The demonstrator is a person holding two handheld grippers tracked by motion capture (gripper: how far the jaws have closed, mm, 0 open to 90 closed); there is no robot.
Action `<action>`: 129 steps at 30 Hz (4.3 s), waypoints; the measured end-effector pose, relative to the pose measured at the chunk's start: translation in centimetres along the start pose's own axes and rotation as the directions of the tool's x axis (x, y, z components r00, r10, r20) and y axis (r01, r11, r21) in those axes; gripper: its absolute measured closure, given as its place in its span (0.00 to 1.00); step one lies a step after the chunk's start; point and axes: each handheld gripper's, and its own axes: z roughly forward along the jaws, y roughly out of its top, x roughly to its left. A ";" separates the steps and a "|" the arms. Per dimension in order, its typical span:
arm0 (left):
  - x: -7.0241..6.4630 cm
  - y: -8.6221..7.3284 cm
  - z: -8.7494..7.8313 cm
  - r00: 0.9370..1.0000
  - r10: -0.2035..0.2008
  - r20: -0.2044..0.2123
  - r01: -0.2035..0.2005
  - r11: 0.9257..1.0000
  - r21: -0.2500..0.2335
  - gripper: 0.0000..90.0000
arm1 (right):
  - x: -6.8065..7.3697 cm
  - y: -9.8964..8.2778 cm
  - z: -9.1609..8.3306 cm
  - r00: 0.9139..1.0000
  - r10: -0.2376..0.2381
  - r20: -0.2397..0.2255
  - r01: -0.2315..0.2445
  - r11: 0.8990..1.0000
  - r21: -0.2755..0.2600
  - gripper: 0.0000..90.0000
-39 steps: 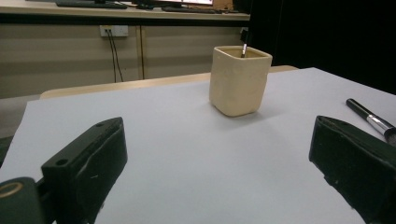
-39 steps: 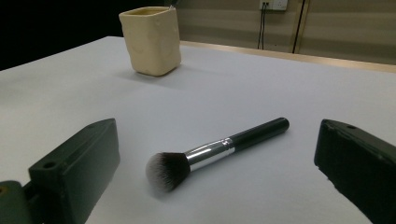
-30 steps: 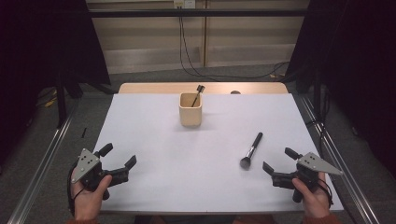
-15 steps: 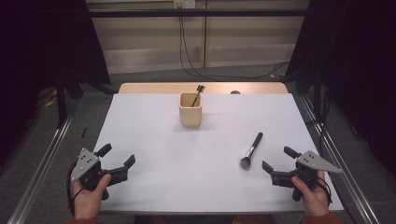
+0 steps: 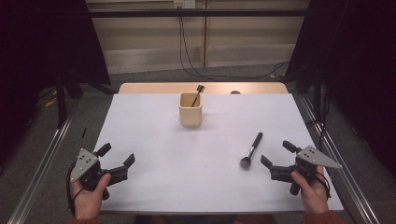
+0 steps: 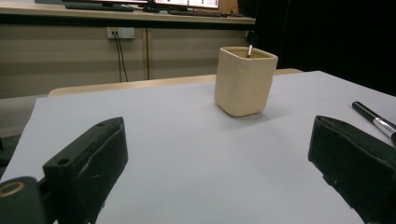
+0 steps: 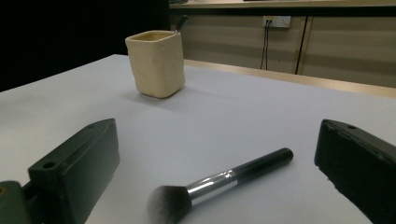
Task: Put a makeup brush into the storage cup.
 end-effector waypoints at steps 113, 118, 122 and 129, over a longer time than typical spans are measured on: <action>-0.2 -0.2 0.3 0.999 0.049 0.001 -0.049 0.998 0.048 0.04 | -5.7 4.7 12.8 0.863 -0.175 -0.474 0.493 0.497 0.714 0.04; -0.1 -0.2 0.3 0.999 0.049 0.000 -0.049 0.998 0.048 0.04 | -5.5 4.9 13.5 0.827 -0.199 -0.526 0.551 0.469 0.690 0.03; -0.2 -0.2 0.2 0.999 0.050 0.001 -0.050 0.998 0.049 0.04 | -5.7 5.3 14.1 0.798 -0.225 -0.559 0.593 0.457 0.663 0.03; -0.2 -0.2 0.3 0.999 0.047 0.005 -0.047 0.998 0.052 0.04 | -5.9 5.7 15.1 0.787 -0.211 -0.580 0.611 0.397 0.685 0.09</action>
